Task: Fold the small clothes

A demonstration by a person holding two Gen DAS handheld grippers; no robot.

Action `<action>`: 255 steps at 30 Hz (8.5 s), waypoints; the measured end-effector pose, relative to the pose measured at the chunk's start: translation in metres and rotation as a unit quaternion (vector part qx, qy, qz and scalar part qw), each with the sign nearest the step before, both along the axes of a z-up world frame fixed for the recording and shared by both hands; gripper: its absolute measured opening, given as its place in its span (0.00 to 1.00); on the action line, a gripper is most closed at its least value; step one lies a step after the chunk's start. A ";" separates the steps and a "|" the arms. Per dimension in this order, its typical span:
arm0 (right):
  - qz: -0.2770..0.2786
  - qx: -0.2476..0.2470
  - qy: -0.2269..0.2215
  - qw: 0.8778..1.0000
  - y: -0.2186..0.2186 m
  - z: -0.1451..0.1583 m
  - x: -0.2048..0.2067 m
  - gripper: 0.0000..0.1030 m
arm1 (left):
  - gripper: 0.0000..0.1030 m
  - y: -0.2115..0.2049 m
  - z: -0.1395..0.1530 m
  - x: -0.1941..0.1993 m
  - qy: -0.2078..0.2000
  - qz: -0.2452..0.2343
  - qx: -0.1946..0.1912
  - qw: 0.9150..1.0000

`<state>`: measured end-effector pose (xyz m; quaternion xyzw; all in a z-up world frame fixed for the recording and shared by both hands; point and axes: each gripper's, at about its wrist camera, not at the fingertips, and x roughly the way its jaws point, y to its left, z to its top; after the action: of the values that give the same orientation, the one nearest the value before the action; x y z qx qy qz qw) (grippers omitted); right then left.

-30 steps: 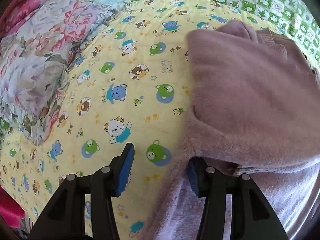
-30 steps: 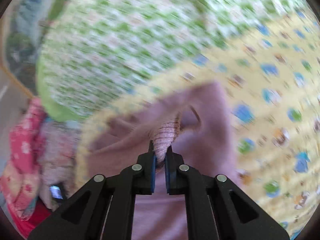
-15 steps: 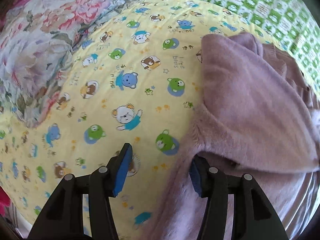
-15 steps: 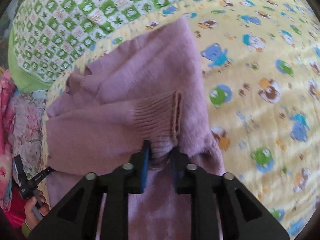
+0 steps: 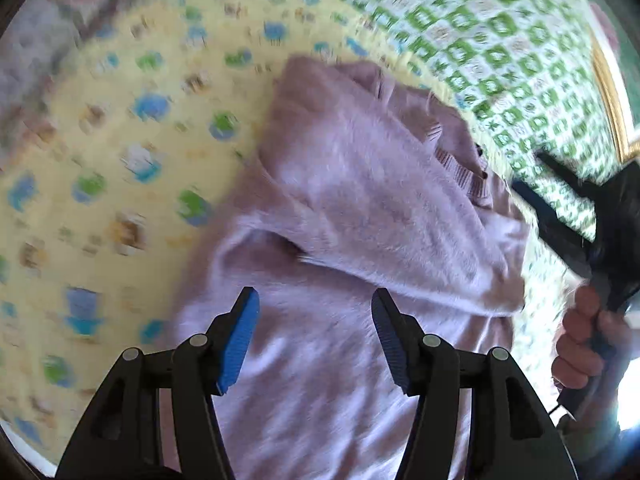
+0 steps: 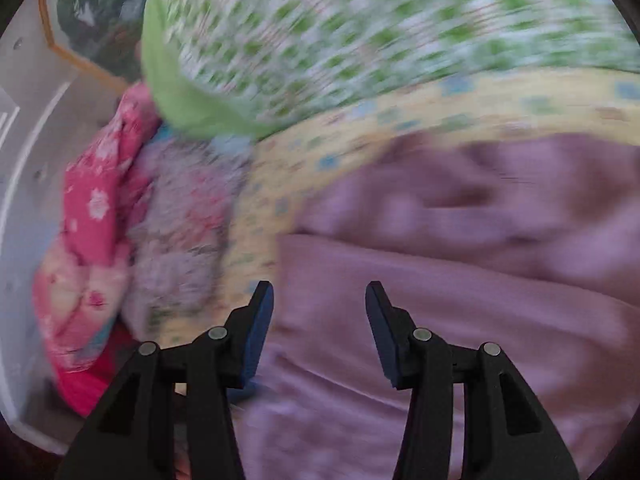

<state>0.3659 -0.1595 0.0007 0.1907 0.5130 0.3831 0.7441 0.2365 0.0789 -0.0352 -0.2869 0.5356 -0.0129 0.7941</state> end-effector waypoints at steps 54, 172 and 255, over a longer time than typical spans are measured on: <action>0.014 -0.162 -0.061 0.985 0.017 -0.040 0.033 0.54 | 0.22 0.080 -0.042 0.002 -0.039 0.046 -0.020 0.998; -0.198 -0.123 0.091 0.968 -0.259 -0.084 -0.348 0.56 | 0.71 -0.007 -0.078 -0.261 0.041 -0.208 0.066 0.975; -0.321 0.050 0.051 0.944 -0.309 -0.048 0.011 0.54 | 0.46 0.055 0.031 0.116 -0.111 -0.063 0.026 0.992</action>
<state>0.3771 -0.4681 -0.0474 0.4016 0.4422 0.1391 0.7899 0.3530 0.1335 -0.0044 -0.2284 0.4614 -0.0802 0.8535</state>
